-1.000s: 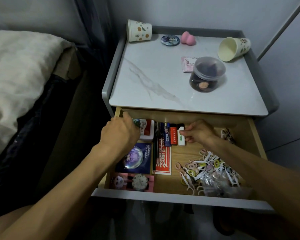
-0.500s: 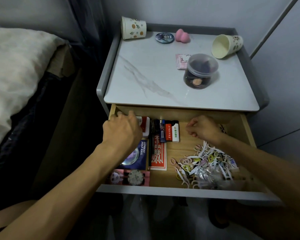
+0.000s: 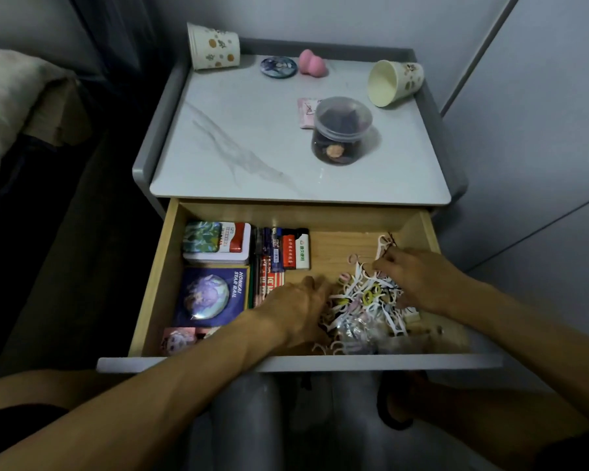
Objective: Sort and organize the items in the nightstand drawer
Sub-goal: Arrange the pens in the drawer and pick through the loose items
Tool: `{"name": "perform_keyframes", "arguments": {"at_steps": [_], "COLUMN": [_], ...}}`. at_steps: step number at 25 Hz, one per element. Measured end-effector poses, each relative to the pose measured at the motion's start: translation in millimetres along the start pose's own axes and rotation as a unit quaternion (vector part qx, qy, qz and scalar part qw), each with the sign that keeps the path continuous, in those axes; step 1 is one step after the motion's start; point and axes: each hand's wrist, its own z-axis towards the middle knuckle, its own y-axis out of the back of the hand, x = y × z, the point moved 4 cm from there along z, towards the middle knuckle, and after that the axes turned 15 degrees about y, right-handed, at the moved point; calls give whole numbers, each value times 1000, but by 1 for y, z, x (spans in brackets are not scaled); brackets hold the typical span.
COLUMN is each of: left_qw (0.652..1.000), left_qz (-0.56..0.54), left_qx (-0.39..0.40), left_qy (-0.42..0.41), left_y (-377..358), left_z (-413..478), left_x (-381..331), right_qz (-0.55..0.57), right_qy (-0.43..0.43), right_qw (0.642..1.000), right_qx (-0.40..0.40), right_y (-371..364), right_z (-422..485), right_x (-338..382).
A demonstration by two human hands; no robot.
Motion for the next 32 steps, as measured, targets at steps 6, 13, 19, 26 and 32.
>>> {"name": "perform_keyframes", "arguments": {"at_steps": [6,13,19,26,32], "left_qw": [999,991,983,994,980], "left_qz": [-52,-60,77,-70,-185], "left_qx": [-3,-50,-98,-19,76], "left_qy": [-6,-111,-133,-78,-22], "left_y": [-9,9,2,-2,26], "left_z": [10,3,7,14,15], "left_x": [0,-27,-41,-31,-12], "right_qz": [1,-85,-125,-31,97], "right_qy": [9,10,12,5,-3], "right_qw": [998,995,990,999,995], "right_qx": [-56,-59,59,36,-1], "right_y": [0,18,0,-8,-4], "right_z": [8,-11,-7,-4,-3], "right_x": [-6,-1,19,18,10]}}
